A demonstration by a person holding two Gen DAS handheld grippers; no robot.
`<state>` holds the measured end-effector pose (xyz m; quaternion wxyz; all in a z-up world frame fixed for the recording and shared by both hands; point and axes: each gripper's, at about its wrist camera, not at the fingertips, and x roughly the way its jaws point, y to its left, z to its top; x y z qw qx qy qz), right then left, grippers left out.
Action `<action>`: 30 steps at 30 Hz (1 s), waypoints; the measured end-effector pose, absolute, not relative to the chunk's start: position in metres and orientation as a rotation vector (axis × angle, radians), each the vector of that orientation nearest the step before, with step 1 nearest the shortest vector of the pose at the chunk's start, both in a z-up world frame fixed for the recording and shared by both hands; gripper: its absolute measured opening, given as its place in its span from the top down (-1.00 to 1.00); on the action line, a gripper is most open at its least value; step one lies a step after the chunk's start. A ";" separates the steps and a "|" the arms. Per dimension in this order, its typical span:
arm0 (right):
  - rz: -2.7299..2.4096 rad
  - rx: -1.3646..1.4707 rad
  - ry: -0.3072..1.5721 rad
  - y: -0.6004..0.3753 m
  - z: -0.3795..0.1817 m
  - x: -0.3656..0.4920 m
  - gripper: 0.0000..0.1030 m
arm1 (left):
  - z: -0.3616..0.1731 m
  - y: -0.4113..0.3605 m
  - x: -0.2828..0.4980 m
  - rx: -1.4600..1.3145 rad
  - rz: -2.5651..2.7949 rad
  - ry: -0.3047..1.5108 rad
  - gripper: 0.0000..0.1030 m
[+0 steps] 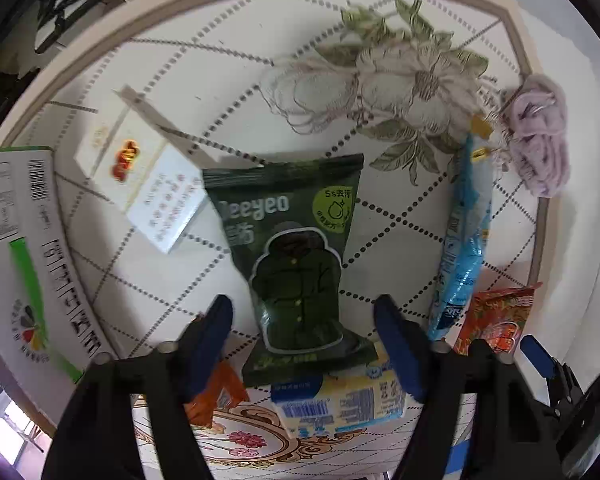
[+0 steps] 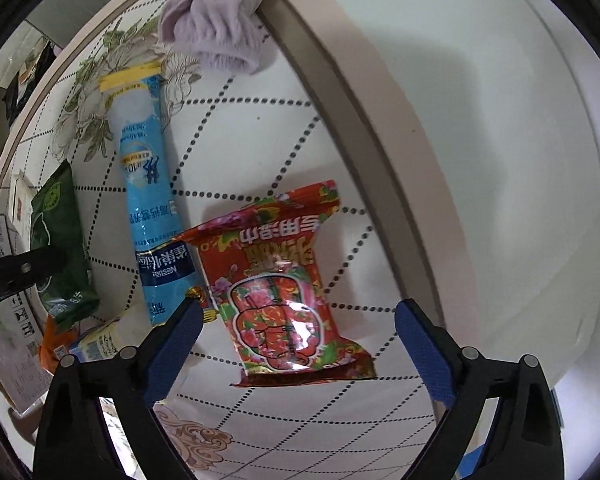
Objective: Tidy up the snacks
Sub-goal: 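Grasp the green Deeyeo bag with the left gripper while the right grasps the red candy bag, then carry both bags into the cardboard box and open both grippers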
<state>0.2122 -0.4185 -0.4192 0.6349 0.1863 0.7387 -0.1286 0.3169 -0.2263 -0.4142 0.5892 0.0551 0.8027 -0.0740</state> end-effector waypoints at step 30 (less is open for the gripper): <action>0.048 0.364 1.506 -0.295 -0.277 0.171 0.06 | -0.199 -0.084 0.243 -0.058 -0.236 1.473 0.40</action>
